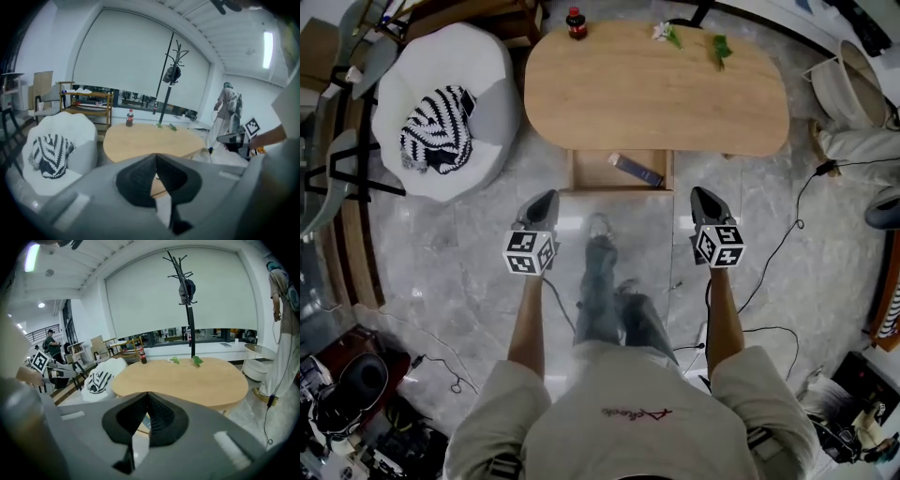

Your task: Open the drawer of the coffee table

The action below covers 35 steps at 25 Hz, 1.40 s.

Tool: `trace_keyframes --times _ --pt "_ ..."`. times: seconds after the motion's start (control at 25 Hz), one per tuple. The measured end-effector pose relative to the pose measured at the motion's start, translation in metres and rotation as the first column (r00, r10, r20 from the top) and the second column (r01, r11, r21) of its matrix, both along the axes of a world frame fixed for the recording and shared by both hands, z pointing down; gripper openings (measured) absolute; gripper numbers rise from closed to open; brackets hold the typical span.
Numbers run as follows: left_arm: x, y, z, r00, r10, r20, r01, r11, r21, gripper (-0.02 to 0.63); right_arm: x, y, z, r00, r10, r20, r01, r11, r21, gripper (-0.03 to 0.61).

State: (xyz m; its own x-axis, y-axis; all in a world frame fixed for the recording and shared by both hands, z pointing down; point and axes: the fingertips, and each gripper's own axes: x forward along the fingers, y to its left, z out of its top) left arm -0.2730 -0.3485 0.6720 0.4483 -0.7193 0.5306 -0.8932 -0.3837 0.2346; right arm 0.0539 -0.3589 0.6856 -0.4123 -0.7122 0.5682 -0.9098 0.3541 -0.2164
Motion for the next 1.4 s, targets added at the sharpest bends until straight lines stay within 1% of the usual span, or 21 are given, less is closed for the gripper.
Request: trace_keyframes --times 0.12,0.24,0.44,0.64,0.84,1.0,1.12,1.4 --pt "0.01 -0.009 -0.063 1.0 0.016 -0.003 -0.016 0.999 0.028 0.002 -0.009 -0.005 -0.058 1.0 -0.01 0.009 0.009 1.0 0.027 0.003" --pt "0.022 -0.023 -0.121 1.0 0.025 -0.012 -0.024 0.998 0.066 0.002 -0.01 -0.013 -0.112 1.0 -0.008 0.016 0.007 0.998 0.064 0.003" --pt "0.036 -0.033 -0.19 0.999 0.039 -0.016 -0.037 0.993 0.112 0.002 -0.015 -0.022 -0.184 1.0 -0.012 0.025 0.009 0.992 0.124 0.003" --pt "0.041 -0.037 -0.231 0.998 0.053 -0.021 -0.05 0.99 0.132 0.002 -0.026 -0.026 -0.231 1.0 -0.015 0.026 0.011 0.988 0.157 0.003" --pt "0.038 -0.064 -0.274 0.997 0.067 -0.032 -0.059 0.979 0.197 0.002 -0.038 -0.047 -0.274 1.0 -0.013 0.014 0.01 0.977 0.215 0.003" --pt "0.033 -0.089 -0.306 0.996 0.079 -0.034 -0.068 0.964 0.258 0.002 -0.047 -0.065 -0.305 1.0 0.002 0.016 -0.006 0.964 0.267 0.003" --pt "0.029 -0.11 -0.332 0.995 0.089 -0.034 -0.075 0.95 0.303 0.002 -0.056 -0.082 -0.33 1.0 -0.004 0.008 0.001 0.951 0.309 0.003" --pt "0.021 -0.153 -0.376 0.992 0.122 -0.034 -0.098 0.908 0.407 0.002 -0.091 -0.121 -0.377 1.0 -0.028 -0.007 0.029 0.91 0.414 0.003"
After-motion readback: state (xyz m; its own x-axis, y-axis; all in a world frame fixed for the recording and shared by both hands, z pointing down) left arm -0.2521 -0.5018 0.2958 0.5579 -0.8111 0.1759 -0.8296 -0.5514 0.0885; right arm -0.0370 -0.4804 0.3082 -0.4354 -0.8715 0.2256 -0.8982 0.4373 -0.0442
